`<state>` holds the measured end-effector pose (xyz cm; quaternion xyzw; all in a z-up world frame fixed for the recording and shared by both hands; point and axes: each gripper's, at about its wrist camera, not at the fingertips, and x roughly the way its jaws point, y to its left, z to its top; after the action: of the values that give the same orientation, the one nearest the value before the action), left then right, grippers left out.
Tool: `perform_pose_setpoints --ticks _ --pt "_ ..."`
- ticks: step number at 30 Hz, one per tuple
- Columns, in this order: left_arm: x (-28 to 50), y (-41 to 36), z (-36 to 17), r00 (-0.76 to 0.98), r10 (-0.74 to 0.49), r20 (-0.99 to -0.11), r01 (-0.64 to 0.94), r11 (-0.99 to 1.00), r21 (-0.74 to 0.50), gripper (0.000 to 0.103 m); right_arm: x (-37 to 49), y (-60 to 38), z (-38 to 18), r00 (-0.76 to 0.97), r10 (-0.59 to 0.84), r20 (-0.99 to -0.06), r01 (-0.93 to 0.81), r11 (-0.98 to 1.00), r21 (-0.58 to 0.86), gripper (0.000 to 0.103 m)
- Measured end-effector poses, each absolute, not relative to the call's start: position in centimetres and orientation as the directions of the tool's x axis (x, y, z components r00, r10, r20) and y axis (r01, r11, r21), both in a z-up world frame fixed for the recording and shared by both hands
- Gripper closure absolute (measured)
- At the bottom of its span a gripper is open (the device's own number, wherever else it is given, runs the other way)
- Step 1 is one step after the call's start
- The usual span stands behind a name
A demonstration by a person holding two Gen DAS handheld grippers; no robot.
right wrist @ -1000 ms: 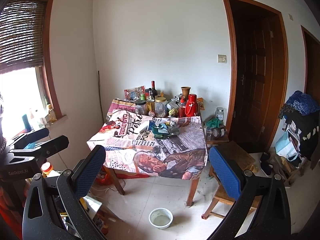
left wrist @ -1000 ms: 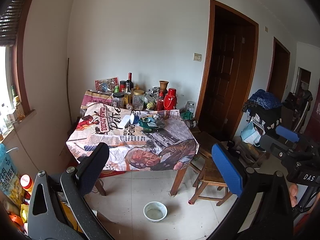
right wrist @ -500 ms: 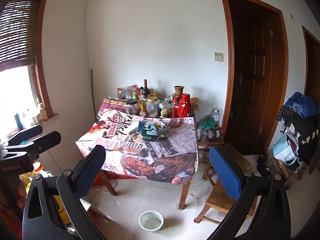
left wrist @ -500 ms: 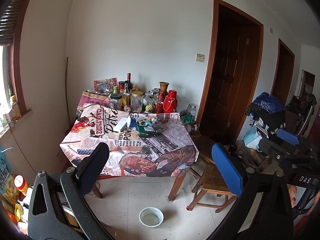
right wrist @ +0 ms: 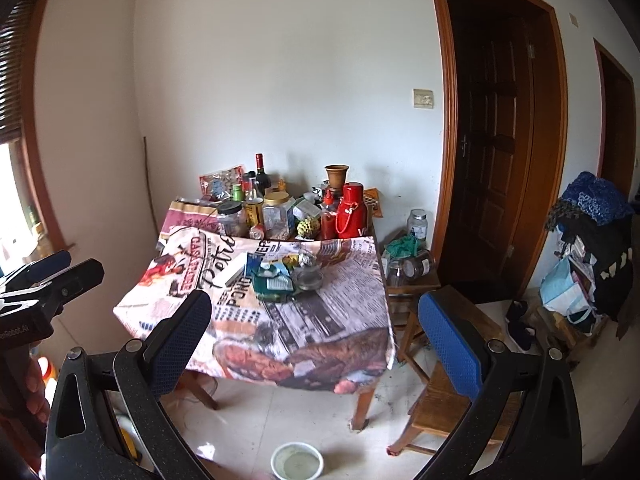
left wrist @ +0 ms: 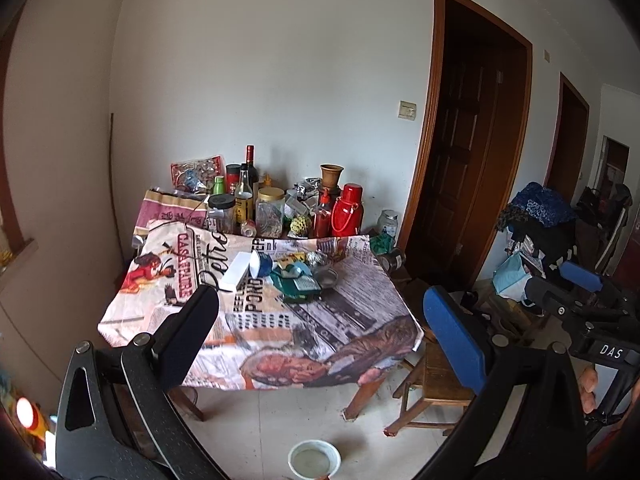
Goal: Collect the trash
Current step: 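Approach the table and grasp the green snack bag with the left gripper while the right grasps the foil ball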
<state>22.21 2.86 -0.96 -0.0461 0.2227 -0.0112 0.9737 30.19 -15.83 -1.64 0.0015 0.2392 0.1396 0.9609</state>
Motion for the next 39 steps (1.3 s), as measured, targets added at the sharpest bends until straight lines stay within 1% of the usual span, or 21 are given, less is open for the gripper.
perform_pose_setpoints --ticks 5,11,14,17,19,21,25,28,30,34,39 --pt "27.8 5.8 -0.5 0.898 -0.079 -0.433 0.045 0.995 -0.089 0.000 34.4 -12.9 -1.4 0.849 0.229 -0.476 -0.229 0.972 0.060 0.000" --pt "33.9 8.8 -1.8 0.885 -0.089 -0.457 0.077 0.996 -0.045 0.000 39.3 -10.4 -3.2 0.835 0.190 -0.517 -0.179 0.981 0.071 0.000" --pt "36.9 9.5 -3.4 0.867 -0.074 -0.493 0.069 0.997 -0.027 0.000 41.7 -10.0 -4.6 0.811 0.175 -0.558 -0.168 0.984 0.063 0.000" --pt "39.8 9.9 -5.1 0.838 -0.083 -0.540 0.073 0.997 -0.040 0.000 44.3 -9.9 -5.7 0.790 0.169 -0.589 -0.170 0.984 0.054 0.000" --pt "41.5 9.9 -6.3 0.820 -0.078 -0.567 0.066 0.997 -0.041 0.004 46.0 -9.7 -6.4 0.778 0.170 -0.604 -0.173 0.984 0.054 0.000" --pt "43.4 9.8 -7.5 0.799 -0.069 -0.597 0.052 0.998 -0.045 0.005 47.8 -9.8 -7.1 0.770 0.191 -0.609 -0.192 0.979 0.064 0.000" --pt "47.1 9.5 -9.6 0.763 -0.049 -0.644 -0.009 0.996 -0.086 0.005 52.1 -10.1 -8.6 0.734 0.240 -0.635 -0.244 0.966 0.083 0.000" --pt "50.3 9.3 -11.1 0.728 0.001 -0.686 -0.092 0.991 -0.095 0.005 56.2 -10.3 -9.9 0.687 0.297 -0.663 -0.309 0.946 0.104 0.000" --pt "52.8 9.2 -12.5 0.684 0.030 -0.729 -0.158 0.982 -0.107 0.005 58.9 -10.1 -10.8 0.650 0.321 -0.689 -0.349 0.931 0.104 0.000" --pt "57.0 9.1 -15.1 0.615 0.032 -0.788 -0.243 0.958 -0.150 0.005 64.0 -9.5 -12.9 0.585 0.346 -0.733 -0.417 0.904 0.094 0.000" --pt "60.7 9.4 -18.8 0.533 0.070 -0.843 -0.357 0.922 -0.149 0.005 69.6 -8.0 -16.4 0.500 0.371 -0.783 -0.478 0.872 0.108 0.000"
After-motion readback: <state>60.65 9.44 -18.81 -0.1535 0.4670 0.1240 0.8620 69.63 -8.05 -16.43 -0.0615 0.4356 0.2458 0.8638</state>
